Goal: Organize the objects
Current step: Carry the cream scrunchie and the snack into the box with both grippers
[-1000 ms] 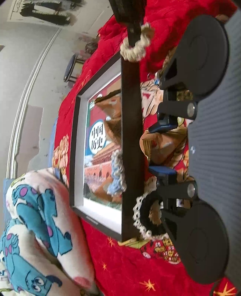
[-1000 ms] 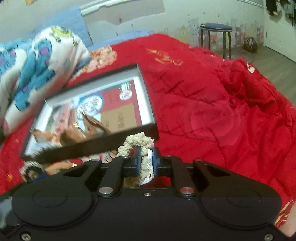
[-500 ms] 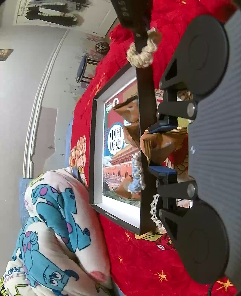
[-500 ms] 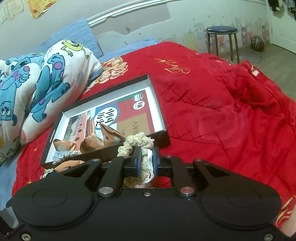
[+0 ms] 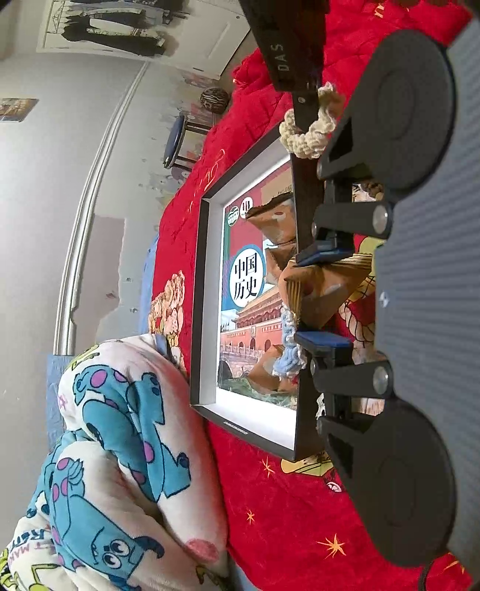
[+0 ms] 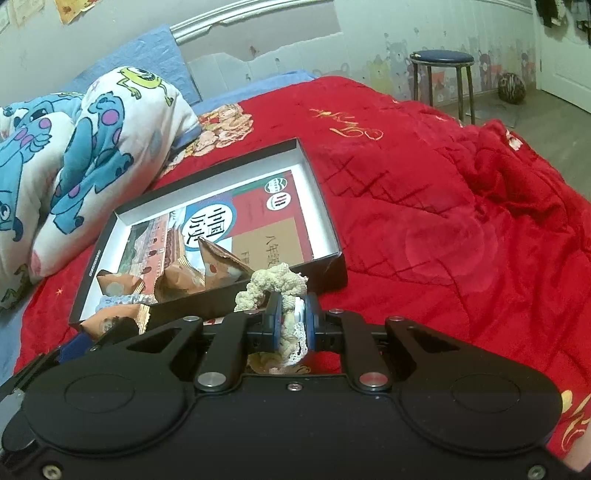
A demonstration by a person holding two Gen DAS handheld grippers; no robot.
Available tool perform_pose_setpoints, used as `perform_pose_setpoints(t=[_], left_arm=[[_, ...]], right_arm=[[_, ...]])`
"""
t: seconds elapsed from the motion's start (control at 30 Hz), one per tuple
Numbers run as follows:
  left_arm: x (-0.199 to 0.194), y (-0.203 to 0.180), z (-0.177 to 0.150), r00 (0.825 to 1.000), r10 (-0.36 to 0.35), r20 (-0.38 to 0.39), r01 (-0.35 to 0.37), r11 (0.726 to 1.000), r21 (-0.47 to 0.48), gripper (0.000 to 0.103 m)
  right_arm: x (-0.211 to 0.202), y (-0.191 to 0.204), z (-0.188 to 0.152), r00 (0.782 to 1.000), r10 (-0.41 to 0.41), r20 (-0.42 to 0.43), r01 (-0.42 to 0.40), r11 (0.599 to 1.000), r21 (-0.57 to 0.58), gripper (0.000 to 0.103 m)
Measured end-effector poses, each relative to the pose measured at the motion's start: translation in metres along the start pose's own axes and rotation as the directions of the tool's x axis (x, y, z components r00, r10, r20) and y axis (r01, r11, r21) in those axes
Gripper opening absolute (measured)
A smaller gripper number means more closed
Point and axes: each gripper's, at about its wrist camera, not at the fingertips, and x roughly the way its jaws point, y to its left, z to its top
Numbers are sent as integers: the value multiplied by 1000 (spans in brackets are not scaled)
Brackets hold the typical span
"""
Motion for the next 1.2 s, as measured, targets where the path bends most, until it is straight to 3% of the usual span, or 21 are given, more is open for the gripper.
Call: perform_pose_setpoints(t=[0.23, 0.9, 1.2], left_arm=[[-5, 7, 7, 1000, -7, 18, 7, 1000, -17, 42], [-3, 23, 14, 1000, -5, 6, 5, 998, -61, 42], [-8, 27, 24, 998, 5, 55, -1, 998, -66, 42]], right_arm=[[0, 3, 12, 999, 30, 15, -31, 996, 84, 13], [17, 25, 13, 1000, 25, -18, -24, 998, 65, 13], [17, 39, 24, 999, 44, 12, -45, 996, 79, 13]])
